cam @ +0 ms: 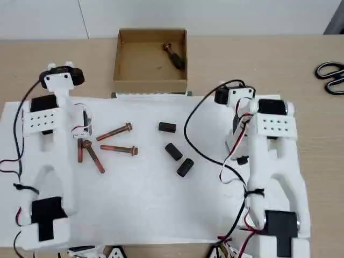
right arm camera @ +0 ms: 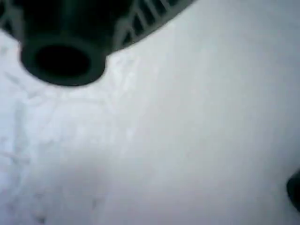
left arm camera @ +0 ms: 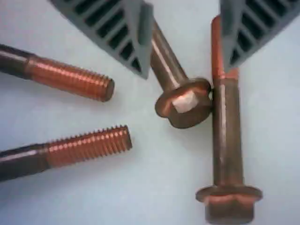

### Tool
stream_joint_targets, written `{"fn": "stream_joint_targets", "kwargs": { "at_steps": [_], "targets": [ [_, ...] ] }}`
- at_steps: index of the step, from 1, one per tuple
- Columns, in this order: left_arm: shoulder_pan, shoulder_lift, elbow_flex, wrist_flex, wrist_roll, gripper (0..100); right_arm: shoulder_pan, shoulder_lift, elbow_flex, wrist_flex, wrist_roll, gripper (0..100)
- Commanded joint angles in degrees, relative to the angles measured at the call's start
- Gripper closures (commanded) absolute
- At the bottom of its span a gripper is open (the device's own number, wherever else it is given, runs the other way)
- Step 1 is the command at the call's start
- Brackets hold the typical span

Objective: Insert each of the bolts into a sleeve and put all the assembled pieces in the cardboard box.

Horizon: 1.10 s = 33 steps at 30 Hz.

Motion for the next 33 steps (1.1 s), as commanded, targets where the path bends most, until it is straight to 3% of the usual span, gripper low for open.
{"fn": "stream_joint_targets", "kwargs": {
  "at_steps": [1,12,24,33],
  "targets": [
    [-0.35,1.05,-4.35,1.41,-1.85,89,0.4,-5.14,2.9,-2.24,0.0,99.4],
    [-5.54,11.6,-11.3,1.49,-5.36,89,0.4,-7.52,4.31,-2.59,0.0,99.4],
    [-5.45,17.76,-14.9,1.05,-6.15,89,-2.95,-7.52,4.31,-2.59,-0.35,99.4],
    [-5.45,22.15,-14.99,-4.13,-6.15,89,-5.49,-7.25,4.31,-3.38,-1.32,99.4]
  ]
}}
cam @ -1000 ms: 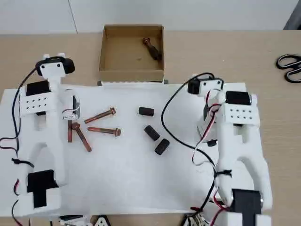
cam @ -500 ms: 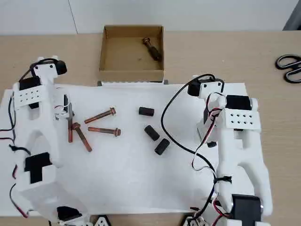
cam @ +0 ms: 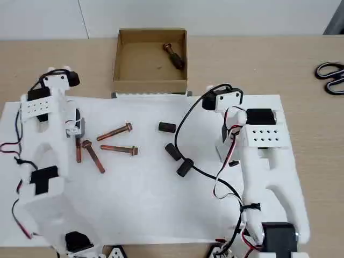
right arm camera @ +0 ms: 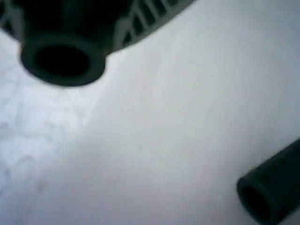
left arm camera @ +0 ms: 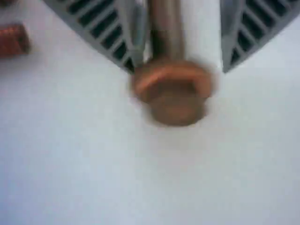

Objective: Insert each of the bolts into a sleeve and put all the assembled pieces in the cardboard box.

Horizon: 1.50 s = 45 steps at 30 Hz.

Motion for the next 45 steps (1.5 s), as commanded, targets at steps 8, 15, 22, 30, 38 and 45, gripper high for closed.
{"fn": "stream_joint_targets", "kwargs": {
  "at_steps": [8,15,22,30,38,45],
  "targets": [
    [0.26,-0.09,-1.36,-3.16,-0.26,90,-0.48,-1.89,-0.35,-1.36,-0.35,99.5],
    [0.0,7.3,-1.36,-4.66,0.0,100,-0.22,-1.89,-0.35,-1.54,-0.35,99.5],
    [0.26,5.63,-4.62,-1.93,0.18,100,-0.22,-2.33,-0.35,-1.54,-0.44,99.5],
    [4.92,-9.41,-12.26,8.35,-0.09,99,-0.66,-3.74,-1.14,1.45,-0.62,99.5],
    [12.13,-23.82,-12.35,18.11,0.0,99,-0.84,-16.31,-4.04,11.21,-0.53,99.5],
    [17.05,-33.49,-11.56,19.6,1.93,99,-0.75,-25.8,-0.7,8.04,-2.02,99.5]
  ]
}}
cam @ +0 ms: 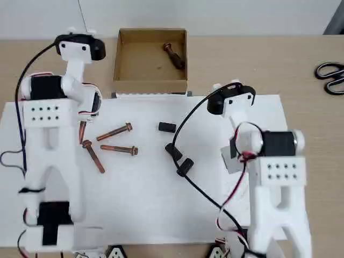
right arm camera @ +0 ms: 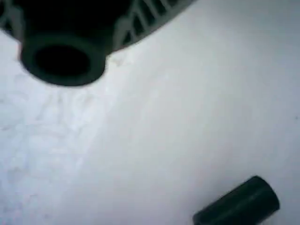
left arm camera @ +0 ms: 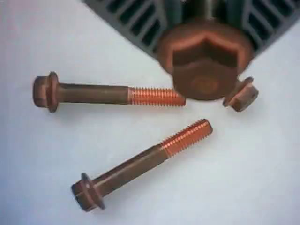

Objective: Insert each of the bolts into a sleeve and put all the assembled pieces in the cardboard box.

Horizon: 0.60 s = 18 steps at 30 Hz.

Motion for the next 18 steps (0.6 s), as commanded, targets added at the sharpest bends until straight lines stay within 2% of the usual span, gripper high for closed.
{"fn": "stream_joint_targets", "kwargs": {
  "at_steps": [1,5,7,12,18],
  "targets": [
    [2.99,-6.95,-0.31,-0.44,3.69,99,-0.48,-5.32,2.9,-4.53,-3.69,99.5],
    [7.21,-14.24,10.24,-6.51,7.03,99,-0.57,-13.32,9.14,-10.95,-13.45,99.5],
    [8.53,-19.69,18.33,-11.87,8.26,99,-0.57,-18.33,12.66,-14.55,-16.0,99.6],
    [10.73,-35.43,42.59,-29.8,14.15,99,-0.66,-28.09,24.7,-23.08,-15.91,99.6],
    [12.57,-53.71,66.24,-50.55,24.09,99,-6.11,-33.89,35.34,-28.97,-16.35,99.6]
  ]
}}
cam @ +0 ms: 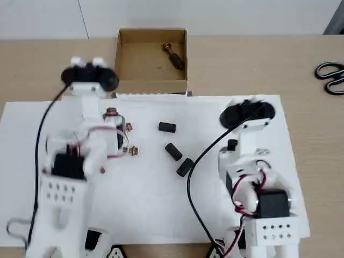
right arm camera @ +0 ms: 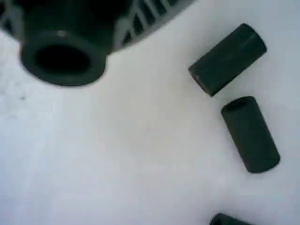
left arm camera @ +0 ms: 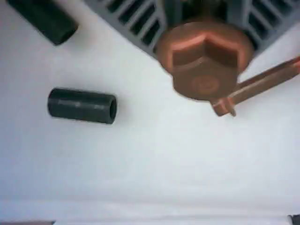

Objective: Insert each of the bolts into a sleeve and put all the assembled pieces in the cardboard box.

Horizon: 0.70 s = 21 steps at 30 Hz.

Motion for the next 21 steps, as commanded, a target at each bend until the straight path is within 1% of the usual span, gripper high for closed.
{"fn": "stream_joint_targets", "kwargs": {
  "at_steps": [1,3,6,8,16,21],
  "targets": [
    [1.41,-11.43,11.3,-12.57,4.31,99,-3.56,-3.12,4.22,-4.88,-0.79,99.6],
    [2.37,-16.09,16.4,-16.26,5.63,99,-5.58,-3.91,6.77,-7.96,-2.81,99.6],
    [3.69,-21.71,21.93,-18.46,6.59,99,-10.07,-4.44,10.29,-12.79,-4.13,99.6],
    [4.48,-24.79,24.4,-18.73,8.26,99,-13.23,-4.62,12.66,-16.22,-4.13,99.6],
    [5.1,-34.73,29.49,-18.81,18.99,99,-23.52,-5.23,20.48,-30.2,-3.96,99.6],
    [5.19,-41.76,33.45,-18.81,20.13,99,-29.67,-8.75,27.52,-37.32,-3.78,99.6]
  ]
}}
